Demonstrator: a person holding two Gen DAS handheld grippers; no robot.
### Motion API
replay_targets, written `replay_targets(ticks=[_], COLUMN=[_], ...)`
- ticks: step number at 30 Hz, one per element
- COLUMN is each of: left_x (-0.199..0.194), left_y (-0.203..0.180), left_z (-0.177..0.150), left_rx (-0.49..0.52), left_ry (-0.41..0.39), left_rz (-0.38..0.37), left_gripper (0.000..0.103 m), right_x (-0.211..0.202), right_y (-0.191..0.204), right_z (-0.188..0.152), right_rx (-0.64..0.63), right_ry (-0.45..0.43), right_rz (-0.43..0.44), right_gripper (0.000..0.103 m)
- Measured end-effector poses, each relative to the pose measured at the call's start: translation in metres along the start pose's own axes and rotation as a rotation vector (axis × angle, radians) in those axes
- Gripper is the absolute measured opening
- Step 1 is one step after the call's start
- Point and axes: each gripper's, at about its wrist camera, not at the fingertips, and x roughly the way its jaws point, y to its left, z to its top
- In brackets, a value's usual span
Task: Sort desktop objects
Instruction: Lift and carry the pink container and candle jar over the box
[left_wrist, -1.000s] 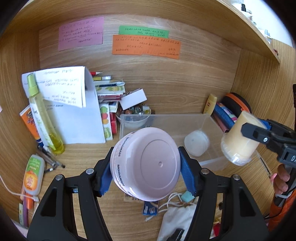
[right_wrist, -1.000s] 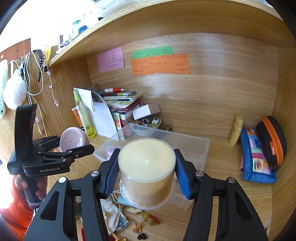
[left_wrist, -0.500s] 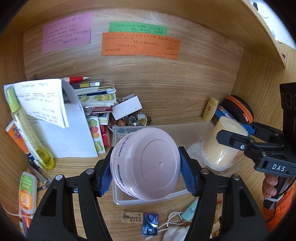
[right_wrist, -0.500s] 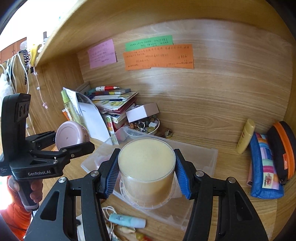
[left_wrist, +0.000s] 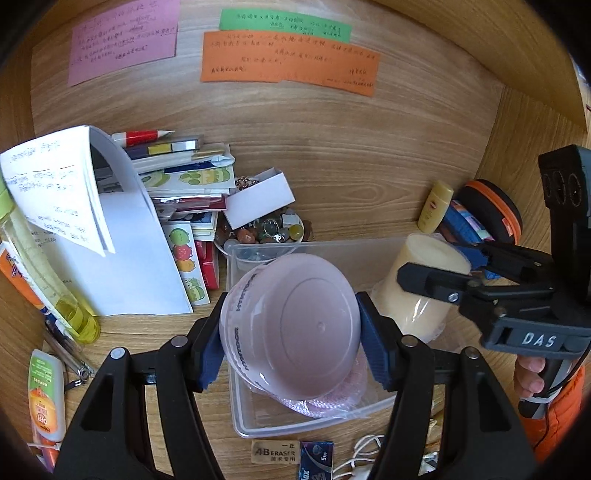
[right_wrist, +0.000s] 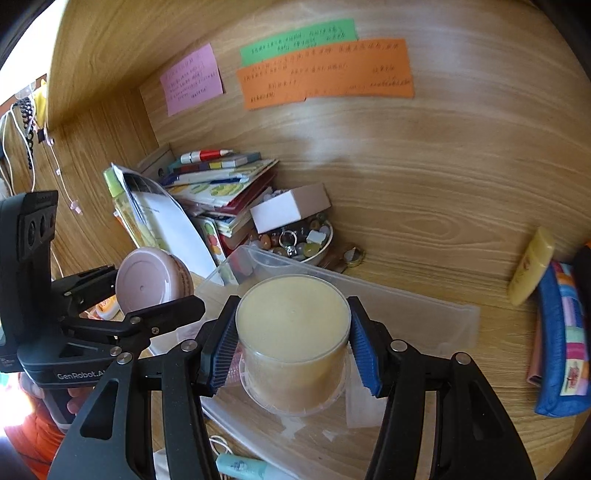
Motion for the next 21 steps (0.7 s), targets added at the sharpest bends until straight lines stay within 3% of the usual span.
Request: replay_targets(ticks=[11, 21], left_x=[0.034, 0.065], left_y=[-0.011, -0.015], left_z=[0.004, 0.003], left_rx=[0.021, 0.042], left_ry=[0.072, 0.167], left_rz=[-0.022, 0.015], left_gripper=[0.064, 0.064], right_x=[0.026, 0.032], right_y=[-0.014, -0.033], right_z=[-0.011, -0.015], right_rx=[0.022, 0.031], right_ry=[0.076, 0.089], right_rz=[-0.047, -0.17], right_gripper=[0.052, 0.052])
